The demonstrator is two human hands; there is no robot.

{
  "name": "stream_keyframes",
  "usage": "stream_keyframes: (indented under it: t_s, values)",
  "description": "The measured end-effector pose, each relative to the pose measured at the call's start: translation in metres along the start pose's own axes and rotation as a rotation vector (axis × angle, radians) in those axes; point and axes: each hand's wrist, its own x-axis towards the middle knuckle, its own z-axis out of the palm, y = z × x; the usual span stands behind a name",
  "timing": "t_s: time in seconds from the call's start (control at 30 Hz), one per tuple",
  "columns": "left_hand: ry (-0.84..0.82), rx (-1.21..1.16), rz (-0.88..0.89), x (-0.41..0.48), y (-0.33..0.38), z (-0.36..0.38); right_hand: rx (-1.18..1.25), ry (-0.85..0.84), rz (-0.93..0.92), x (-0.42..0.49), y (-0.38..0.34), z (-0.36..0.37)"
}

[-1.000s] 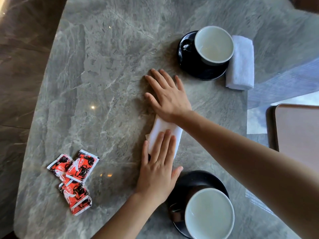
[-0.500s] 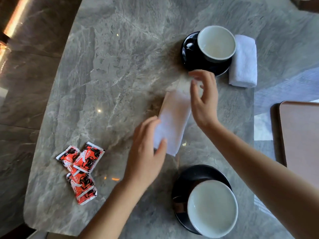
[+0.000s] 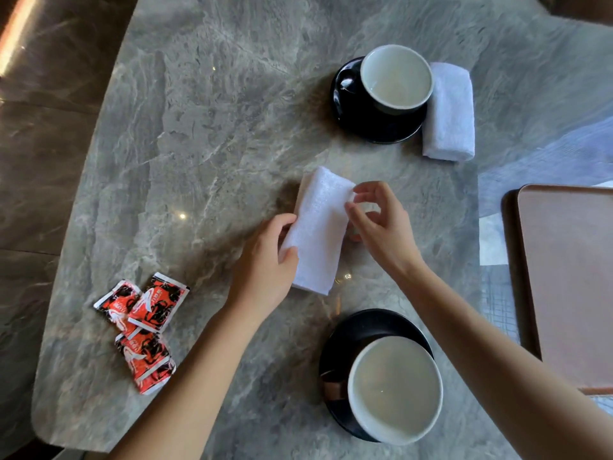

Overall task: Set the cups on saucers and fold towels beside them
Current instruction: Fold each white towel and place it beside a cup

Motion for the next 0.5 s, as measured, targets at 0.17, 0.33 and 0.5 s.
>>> stream_keyframes:
  t_s: [0.17,0.33,0.5]
  values:
    - [-0.004,-0.168,-0.115,0.002,0.002,0.002,-0.029,-0.046,-0.031,-0.002,-0.003,0.010]
    - [0.014,-0.308,-0.122,0.007,0.005,0.006,0.155,-0.088,0.178,0.002,-0.011,0.012]
    - [0.043,-0.452,-0.197,0.013,0.013,0.004,0.258,-0.338,0.172,0.002,-0.022,0.011]
